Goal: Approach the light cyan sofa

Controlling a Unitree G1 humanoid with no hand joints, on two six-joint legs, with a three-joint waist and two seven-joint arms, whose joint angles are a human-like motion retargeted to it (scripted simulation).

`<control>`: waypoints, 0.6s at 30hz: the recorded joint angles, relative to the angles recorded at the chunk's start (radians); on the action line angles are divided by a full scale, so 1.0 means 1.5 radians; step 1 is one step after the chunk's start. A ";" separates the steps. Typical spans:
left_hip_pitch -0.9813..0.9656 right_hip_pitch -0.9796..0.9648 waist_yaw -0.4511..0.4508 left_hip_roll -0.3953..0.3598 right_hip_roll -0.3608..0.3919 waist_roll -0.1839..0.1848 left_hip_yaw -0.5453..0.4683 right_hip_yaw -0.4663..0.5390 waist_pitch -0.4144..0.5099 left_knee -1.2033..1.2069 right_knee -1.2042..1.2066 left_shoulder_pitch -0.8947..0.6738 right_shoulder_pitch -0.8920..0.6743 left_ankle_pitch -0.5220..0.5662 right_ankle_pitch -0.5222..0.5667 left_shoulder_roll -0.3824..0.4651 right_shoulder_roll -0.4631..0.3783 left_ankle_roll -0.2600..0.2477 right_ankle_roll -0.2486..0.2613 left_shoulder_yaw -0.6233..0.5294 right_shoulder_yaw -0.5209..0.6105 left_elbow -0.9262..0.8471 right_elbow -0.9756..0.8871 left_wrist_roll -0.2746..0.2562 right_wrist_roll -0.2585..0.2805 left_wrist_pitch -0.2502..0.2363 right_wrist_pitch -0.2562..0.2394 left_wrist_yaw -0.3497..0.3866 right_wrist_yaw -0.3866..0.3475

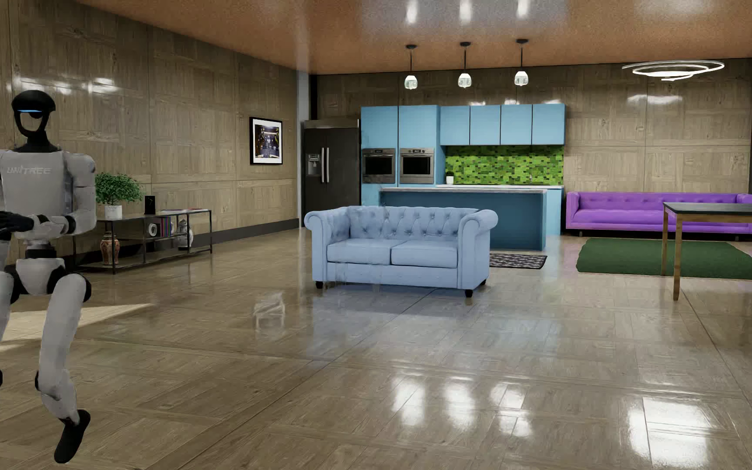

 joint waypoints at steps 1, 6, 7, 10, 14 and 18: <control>-0.057 0.004 -0.001 0.042 -0.018 0.008 0.050 -0.037 0.008 0.132 0.059 0.032 -0.005 0.069 -0.055 0.000 -0.004 -0.116 -0.006 0.009 0.040 0.006 0.008 -0.063 -0.055 0.007 -0.002 0.004 -0.006; -0.204 0.160 0.063 0.321 -0.026 0.043 0.293 -0.139 0.005 0.122 -0.028 0.137 -0.188 0.016 -0.119 -0.005 -0.050 -0.077 -0.010 0.106 0.078 0.300 0.000 0.193 -0.161 0.280 0.000 0.002 -0.019; -0.218 0.191 0.071 0.322 -0.028 0.043 0.315 -0.167 -0.001 0.026 -0.053 0.136 -0.214 0.006 -0.128 -0.013 -0.061 -0.070 -0.008 0.154 0.033 0.393 -0.039 0.174 -0.112 0.311 -0.005 -0.007 -0.055; -0.101 0.302 0.071 0.339 -0.022 0.049 0.649 -0.277 -0.022 -0.376 -0.140 0.118 -0.279 -0.011 -0.155 0.033 -0.115 -0.051 0.005 0.268 -0.082 0.627 -0.124 0.100 0.062 0.408 -0.023 -0.152 -0.180; -0.026 0.400 0.066 0.303 -0.031 0.035 0.759 -0.450 -0.033 -0.469 -0.058 0.142 -0.290 -0.045 -0.234 0.181 -0.167 0.058 0.046 0.124 -0.231 0.618 -0.193 0.297 0.206 0.230 0.027 -0.179 -0.288; 0.008 0.232 0.056 0.210 -0.201 -0.002 0.580 -0.371 -0.022 -0.427 0.454 0.115 -0.252 -0.104 -0.020 0.125 -0.136 0.060 -0.015 0.245 -0.303 0.601 -0.193 0.155 0.312 0.265 0.052 -0.141 -0.344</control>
